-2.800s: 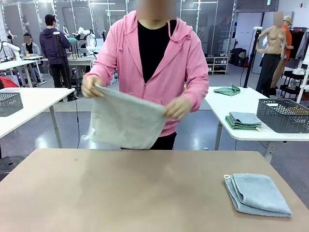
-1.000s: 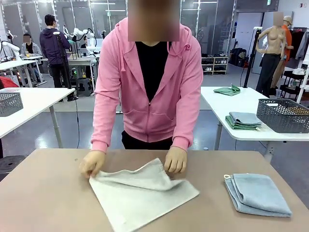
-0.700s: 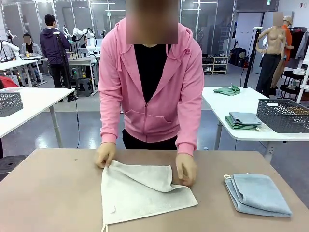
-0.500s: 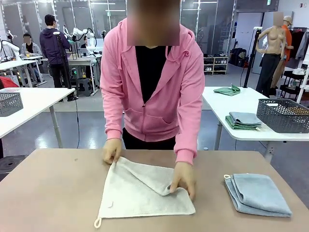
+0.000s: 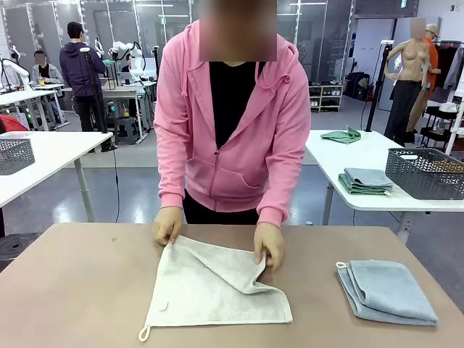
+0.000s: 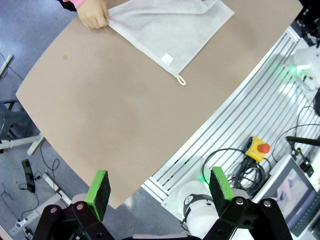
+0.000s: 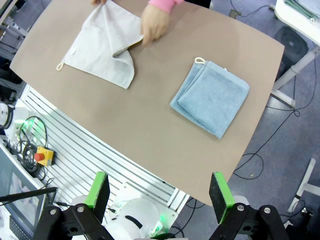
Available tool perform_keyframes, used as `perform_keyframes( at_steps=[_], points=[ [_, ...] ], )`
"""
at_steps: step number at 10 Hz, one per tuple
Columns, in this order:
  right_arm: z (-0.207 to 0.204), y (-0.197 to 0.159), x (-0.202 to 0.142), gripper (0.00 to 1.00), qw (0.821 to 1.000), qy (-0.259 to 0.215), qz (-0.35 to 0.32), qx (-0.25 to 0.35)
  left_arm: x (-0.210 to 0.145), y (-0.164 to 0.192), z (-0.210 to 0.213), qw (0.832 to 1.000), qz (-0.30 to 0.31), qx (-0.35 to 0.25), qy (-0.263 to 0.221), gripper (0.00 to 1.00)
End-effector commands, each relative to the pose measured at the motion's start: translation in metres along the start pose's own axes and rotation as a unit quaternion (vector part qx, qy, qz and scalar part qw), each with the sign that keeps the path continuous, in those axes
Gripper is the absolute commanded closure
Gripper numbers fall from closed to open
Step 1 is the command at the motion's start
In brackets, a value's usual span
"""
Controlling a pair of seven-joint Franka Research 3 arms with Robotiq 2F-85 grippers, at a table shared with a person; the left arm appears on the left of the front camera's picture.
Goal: Fold the towels and place them in the basket.
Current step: When a person lays out a Towel with hook on the table, fold it in half twice.
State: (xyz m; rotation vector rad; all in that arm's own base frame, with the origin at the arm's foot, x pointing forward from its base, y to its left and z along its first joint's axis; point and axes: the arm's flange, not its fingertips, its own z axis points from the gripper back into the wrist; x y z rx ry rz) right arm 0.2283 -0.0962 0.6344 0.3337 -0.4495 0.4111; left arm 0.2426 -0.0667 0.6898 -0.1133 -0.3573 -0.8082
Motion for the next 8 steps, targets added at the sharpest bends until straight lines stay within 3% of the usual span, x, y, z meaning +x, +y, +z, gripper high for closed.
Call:
perform_keyframes(
  at_steps=[1, 8],
  points=[
    [-0.0004, -0.0023, -0.0007, 0.0, 1.0, 0.004, -0.005, -0.001, 0.0007, 0.0005, 0.0011, 1.0, 0.0, 0.001, 0.0, 0.0],
    [-0.0004, -0.0023, -0.0007, 0.0, 1.0, 0.004, -0.005, -0.001, 0.0007, 0.0005, 0.0011, 1.0, 0.0, 0.001, 0.0, 0.0]
  ],
)
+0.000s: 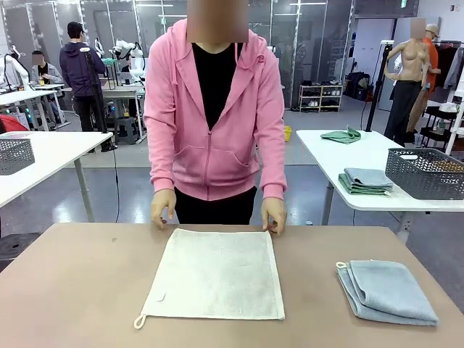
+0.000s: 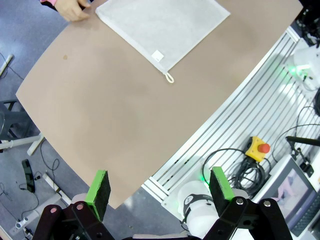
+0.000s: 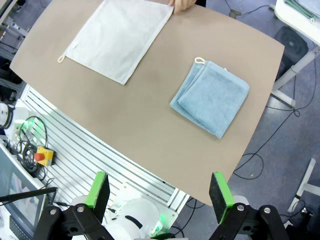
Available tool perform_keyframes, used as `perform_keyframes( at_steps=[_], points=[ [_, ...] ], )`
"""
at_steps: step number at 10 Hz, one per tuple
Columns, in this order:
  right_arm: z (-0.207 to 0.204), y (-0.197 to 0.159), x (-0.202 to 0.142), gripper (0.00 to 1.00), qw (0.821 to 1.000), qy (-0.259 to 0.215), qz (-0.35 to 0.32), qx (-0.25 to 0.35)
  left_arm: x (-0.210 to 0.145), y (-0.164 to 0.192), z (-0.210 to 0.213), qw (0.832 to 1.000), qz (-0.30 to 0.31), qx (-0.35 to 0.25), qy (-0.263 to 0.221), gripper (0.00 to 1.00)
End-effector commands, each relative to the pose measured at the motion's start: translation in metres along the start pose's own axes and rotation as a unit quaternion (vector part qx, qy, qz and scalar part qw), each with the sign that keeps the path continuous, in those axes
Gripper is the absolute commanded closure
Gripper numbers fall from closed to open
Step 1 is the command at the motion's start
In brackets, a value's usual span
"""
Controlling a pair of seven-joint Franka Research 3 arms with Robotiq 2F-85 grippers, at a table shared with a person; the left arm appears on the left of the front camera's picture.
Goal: Fold the towels and place them in the basket.
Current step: When a person lays out a Towel with hook on the table, fold it in half twice.
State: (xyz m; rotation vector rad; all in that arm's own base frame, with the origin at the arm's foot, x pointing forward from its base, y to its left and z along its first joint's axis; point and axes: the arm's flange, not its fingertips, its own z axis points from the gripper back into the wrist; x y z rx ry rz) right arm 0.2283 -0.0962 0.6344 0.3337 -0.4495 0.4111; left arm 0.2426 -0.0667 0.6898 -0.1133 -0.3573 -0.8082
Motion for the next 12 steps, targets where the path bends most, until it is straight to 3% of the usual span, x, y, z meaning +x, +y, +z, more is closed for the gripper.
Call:
perform_keyframes(
  at_steps=[1, 5, 8, 11, 12],
  points=[
    [0.0, -0.002, -0.001, 0.0, 1.0, 0.004, -0.005, -0.001, 0.001, 0.0, 0.001, 1.0, 0.0, 0.001, 0.0, 0.0],
    [0.0, 0.0, 0.0, 0.0, 1.0, 0.0, 0.0, 0.0, 0.0, 0.0, 0.0, 1.0, 0.0, 0.0, 0.0, 0.0],
    [0.0, 0.054, 0.01, 0.0, 0.986, 0.015, 0.163, -0.033, 0.015, -0.033, 0.001, 0.992, -0.115, 0.029, 0.036, 0.0],
    [-0.054, 0.115, 0.035, 0.0, 0.949, 0.066, 0.305, -0.034, 0.041, -0.059, -0.043, 0.953, -0.287, 0.053, 0.074, 0.0],
    [-0.083, 0.13, 0.04, 0.0, 0.932, 0.087, 0.351, -0.027, 0.049, -0.059, -0.064, 0.946, -0.316, 0.051, 0.059, 0.0]
  ],
)
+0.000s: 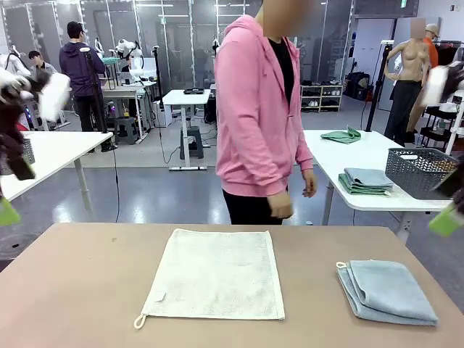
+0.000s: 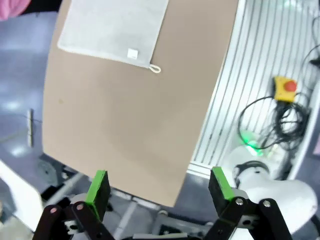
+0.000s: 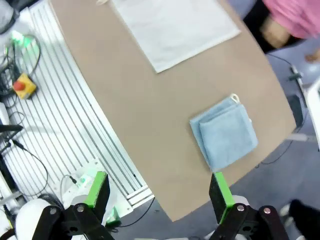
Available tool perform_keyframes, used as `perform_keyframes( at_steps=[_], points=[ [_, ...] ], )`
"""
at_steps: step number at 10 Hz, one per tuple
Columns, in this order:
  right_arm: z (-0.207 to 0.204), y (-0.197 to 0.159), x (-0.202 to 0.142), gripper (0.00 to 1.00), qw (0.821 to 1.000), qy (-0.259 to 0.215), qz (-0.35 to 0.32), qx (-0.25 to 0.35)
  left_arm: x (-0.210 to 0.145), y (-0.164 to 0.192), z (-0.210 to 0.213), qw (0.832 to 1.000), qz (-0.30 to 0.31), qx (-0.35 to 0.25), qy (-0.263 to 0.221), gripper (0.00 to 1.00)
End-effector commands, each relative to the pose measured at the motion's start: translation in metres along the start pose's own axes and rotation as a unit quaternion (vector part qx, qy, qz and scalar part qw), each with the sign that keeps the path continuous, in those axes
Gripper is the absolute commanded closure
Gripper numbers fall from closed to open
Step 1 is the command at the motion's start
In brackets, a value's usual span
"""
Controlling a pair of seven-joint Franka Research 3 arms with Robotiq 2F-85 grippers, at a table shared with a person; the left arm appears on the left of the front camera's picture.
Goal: Fold the towels and place them in the basket.
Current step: When a person lays out a Towel with hook on the table, fold it in half twice.
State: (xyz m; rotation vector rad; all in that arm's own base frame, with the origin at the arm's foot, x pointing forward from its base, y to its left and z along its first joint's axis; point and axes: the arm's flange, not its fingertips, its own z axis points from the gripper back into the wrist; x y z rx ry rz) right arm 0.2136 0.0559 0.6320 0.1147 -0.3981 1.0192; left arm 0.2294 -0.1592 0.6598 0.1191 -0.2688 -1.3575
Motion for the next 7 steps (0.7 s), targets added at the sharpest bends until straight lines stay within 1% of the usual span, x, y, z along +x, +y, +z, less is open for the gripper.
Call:
perform_keyframes(
  at_steps=[1, 2, 4, 5, 6, 7],
  points=[
    [-0.057, -0.003, 0.021, 0.0, 0.994, 0.04, 0.097, -0.028, 0.009, 0.019, -0.045, 0.997, -0.06, 0.032, -0.021, 0.0],
    [-0.078, 0.0, 0.031, 0.0, 0.991, 0.043, 0.126, -0.019, 0.016, 0.02, -0.066, 0.996, -0.084, 0.035, -0.015, 0.0],
    [-0.103, 0.007, 0.042, 0.0, 0.986, 0.056, 0.156, -0.023, 0.025, 0.021, -0.093, 0.995, -0.096, 0.026, -0.014, 0.0],
    [-0.109, 0.008, 0.045, 0.0, 0.987, 0.055, 0.151, -0.022, 0.026, 0.021, -0.096, 0.996, -0.086, 0.016, -0.016, 0.0],
    [-0.101, 0.015, 0.041, 0.0, 0.989, 0.057, 0.14, -0.008, 0.021, 0.023, -0.088, 0.997, -0.069, 0.007, -0.018, 0.0],
    [-0.101, 0.015, 0.041, 0.0, 0.989, 0.057, 0.14, -0.008, 0.028, 0.019, -0.099, 0.996, -0.088, 0.016, -0.01, 0.0]
  ],
)
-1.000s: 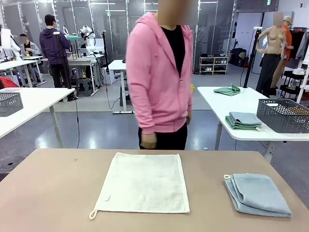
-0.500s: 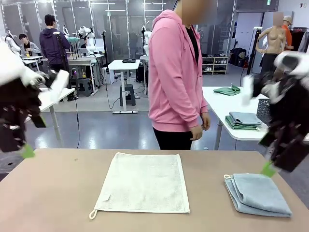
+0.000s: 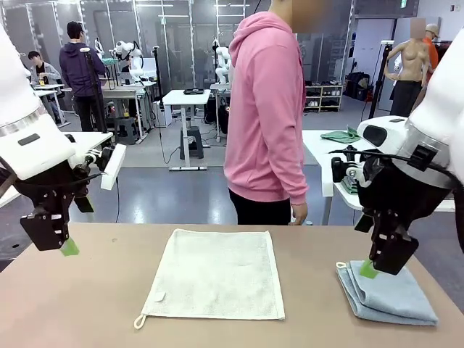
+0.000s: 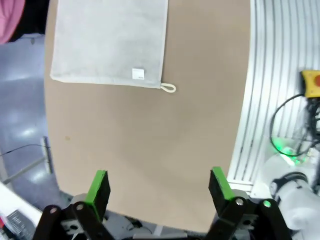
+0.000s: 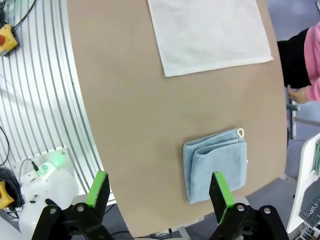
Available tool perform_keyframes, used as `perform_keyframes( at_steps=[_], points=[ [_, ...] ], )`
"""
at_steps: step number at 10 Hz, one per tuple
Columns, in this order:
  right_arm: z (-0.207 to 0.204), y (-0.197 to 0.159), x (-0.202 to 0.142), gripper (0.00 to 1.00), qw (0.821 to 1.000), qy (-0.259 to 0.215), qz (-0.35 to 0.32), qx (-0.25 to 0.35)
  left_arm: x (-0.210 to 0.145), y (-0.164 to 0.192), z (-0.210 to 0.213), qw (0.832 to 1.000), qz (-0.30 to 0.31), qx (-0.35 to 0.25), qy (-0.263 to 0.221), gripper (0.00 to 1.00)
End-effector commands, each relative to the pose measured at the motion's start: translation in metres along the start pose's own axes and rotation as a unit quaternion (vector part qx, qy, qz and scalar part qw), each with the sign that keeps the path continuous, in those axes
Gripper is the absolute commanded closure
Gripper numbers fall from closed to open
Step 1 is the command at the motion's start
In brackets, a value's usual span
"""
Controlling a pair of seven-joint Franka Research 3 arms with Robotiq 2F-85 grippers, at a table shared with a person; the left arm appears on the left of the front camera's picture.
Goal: Fold the towels and place them in the basket.
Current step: When a person lays out a Towel with hook on the table, fold it in half twice.
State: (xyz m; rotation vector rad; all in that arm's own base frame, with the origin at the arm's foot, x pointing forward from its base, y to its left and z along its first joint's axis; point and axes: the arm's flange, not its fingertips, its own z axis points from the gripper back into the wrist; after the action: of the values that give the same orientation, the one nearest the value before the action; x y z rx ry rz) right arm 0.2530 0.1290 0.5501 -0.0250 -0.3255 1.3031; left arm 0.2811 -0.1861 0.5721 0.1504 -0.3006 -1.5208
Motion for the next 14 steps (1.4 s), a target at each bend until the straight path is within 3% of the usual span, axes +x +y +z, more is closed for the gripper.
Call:
perform_keyframes(
  at_steps=[1, 3, 5, 10, 11, 14],
  points=[
    [0.005, 0.004, -0.005, 0.0, 1.0, -0.002, -0.006, 0.003, 0.003, -0.002, 0.001, 1.0, -0.006, 0.003, 0.002, 0.0],
    [0.003, 0.001, -0.002, 0.0, 1.0, -0.001, -0.001, 0.0, 0.001, -0.001, 0.0, 1.0, -0.001, 0.0, 0.0, 0.0],
    [-0.046, -0.005, 0.029, 0.0, 0.997, 0.001, 0.066, 0.031, 0.009, 0.028, -0.044, 0.998, -0.019, -0.037, -0.052, 0.0],
    [-0.132, -0.007, 0.062, 0.0, 0.991, 0.025, 0.113, 0.06, 0.025, 0.026, -0.152, 0.994, -0.004, -0.077, -0.072, 0.0],
    [-0.148, -0.009, 0.066, 0.0, 0.992, 0.045, 0.108, 0.055, 0.029, 0.02, -0.174, 0.996, 0.0, -0.071, -0.057, 0.0],
    [-0.186, -0.015, 0.072, 0.0, 0.989, 0.042, 0.131, 0.057, 0.03, 0.021, -0.21, 0.996, 0.018, -0.075, -0.042, 0.0]
  ],
)
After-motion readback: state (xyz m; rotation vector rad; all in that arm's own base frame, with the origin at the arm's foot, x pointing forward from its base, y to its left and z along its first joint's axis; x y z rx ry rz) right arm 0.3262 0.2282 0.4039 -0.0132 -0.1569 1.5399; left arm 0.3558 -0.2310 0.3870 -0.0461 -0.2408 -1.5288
